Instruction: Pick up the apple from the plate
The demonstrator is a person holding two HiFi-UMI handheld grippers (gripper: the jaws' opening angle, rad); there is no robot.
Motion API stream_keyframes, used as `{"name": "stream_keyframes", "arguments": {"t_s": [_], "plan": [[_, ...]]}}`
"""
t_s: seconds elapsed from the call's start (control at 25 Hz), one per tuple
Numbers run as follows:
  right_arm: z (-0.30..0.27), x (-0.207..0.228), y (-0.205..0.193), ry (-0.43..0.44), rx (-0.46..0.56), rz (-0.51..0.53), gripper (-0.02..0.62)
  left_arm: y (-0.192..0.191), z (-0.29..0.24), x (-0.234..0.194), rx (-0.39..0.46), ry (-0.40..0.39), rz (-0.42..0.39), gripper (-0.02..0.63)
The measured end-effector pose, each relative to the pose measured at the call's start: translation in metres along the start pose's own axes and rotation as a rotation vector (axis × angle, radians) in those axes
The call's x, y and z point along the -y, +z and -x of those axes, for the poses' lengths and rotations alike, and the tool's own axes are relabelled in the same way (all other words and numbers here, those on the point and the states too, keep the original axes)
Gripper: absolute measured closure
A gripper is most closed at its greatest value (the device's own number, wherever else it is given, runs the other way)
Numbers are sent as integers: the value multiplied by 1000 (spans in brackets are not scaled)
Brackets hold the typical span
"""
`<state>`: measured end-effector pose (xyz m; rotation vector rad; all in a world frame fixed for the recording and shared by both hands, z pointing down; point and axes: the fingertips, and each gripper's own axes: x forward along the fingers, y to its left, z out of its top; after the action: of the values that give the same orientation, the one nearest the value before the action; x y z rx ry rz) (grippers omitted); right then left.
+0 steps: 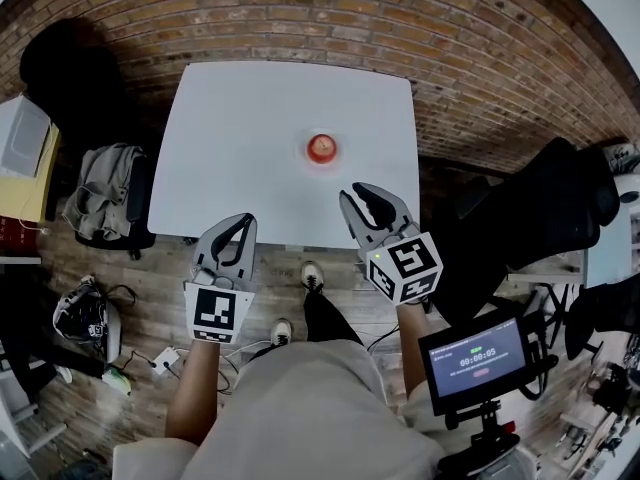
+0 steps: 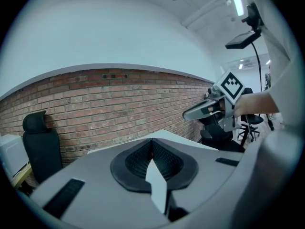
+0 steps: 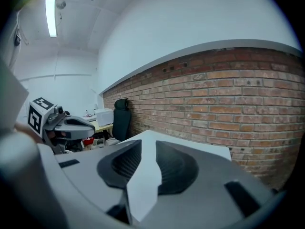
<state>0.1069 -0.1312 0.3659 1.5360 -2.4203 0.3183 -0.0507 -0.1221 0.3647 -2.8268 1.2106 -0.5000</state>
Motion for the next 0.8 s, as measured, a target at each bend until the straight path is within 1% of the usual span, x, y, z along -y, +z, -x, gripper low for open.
{"name": "stream_keyframes", "arguments": {"t_s": [0.28, 0.48, 0.68, 0.8], "plan": [[-22, 7, -6, 25, -21, -1, 502, -8, -11, -6, -22, -1, 33, 600], [-38, 11, -12, 39, -46, 24, 481, -15, -21, -2, -35, -13, 53, 600], [-50, 20, -19, 45, -65, 10, 480, -24, -33, 4, -56, -30, 71, 600], [-57, 24, -23, 48, -78, 5, 467, -27, -37, 2, -62, -31, 77, 600]]}}
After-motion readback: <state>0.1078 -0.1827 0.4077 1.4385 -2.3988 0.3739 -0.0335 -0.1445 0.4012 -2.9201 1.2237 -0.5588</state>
